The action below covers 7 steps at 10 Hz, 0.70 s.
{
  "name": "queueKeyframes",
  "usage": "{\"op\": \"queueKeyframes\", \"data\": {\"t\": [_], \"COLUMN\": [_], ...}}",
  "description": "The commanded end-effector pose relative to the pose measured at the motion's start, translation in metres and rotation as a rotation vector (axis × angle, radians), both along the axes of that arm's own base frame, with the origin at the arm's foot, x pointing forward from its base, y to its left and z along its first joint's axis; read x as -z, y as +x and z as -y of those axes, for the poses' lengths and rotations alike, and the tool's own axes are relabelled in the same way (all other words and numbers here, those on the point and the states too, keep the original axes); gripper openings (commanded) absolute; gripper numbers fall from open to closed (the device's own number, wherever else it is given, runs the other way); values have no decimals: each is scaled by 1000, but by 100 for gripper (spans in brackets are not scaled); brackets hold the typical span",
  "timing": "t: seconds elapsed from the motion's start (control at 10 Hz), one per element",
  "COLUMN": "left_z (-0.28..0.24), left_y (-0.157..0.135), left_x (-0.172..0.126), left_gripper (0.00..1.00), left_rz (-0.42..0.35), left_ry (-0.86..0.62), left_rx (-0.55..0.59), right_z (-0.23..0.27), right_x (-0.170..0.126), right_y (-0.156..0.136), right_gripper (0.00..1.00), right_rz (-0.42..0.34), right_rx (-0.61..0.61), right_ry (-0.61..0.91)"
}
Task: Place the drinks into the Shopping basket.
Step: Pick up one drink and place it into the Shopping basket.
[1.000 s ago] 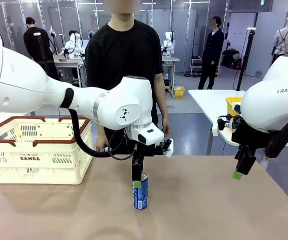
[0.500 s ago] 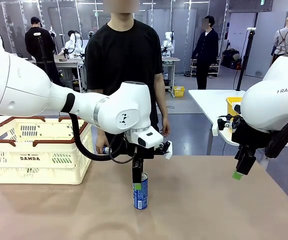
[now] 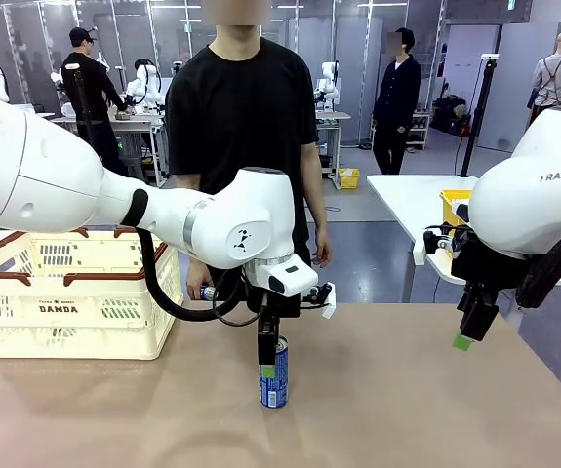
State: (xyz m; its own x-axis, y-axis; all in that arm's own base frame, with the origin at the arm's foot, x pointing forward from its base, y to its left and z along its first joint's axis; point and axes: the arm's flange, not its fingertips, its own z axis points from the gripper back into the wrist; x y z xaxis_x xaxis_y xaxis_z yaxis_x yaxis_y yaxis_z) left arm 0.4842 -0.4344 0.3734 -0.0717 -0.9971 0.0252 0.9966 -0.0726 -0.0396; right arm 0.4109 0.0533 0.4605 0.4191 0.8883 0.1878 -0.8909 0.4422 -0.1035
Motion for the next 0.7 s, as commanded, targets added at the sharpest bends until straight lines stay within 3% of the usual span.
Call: {"op": "queueKeyframes", "data": {"t": [0.0,0.5,0.6], "left_z": [-1,0,0], "left_y": [-2,-1,-1], "left_x": [5,8,7], "left_gripper": [98,98,86], "left_rz": [-9,-42,-31], "left_ry": [-57,-74,-58], "left_rx": [-4,11,7], "right_z": [1,1,1], "right_x": [-1,-1,-1], "right_y": [0,0,0], "right_gripper": [100,100,100], "right_rz": [-3,-3,-3], "right_rx": [0,0,0], "right_ry": [0,0,0]}}
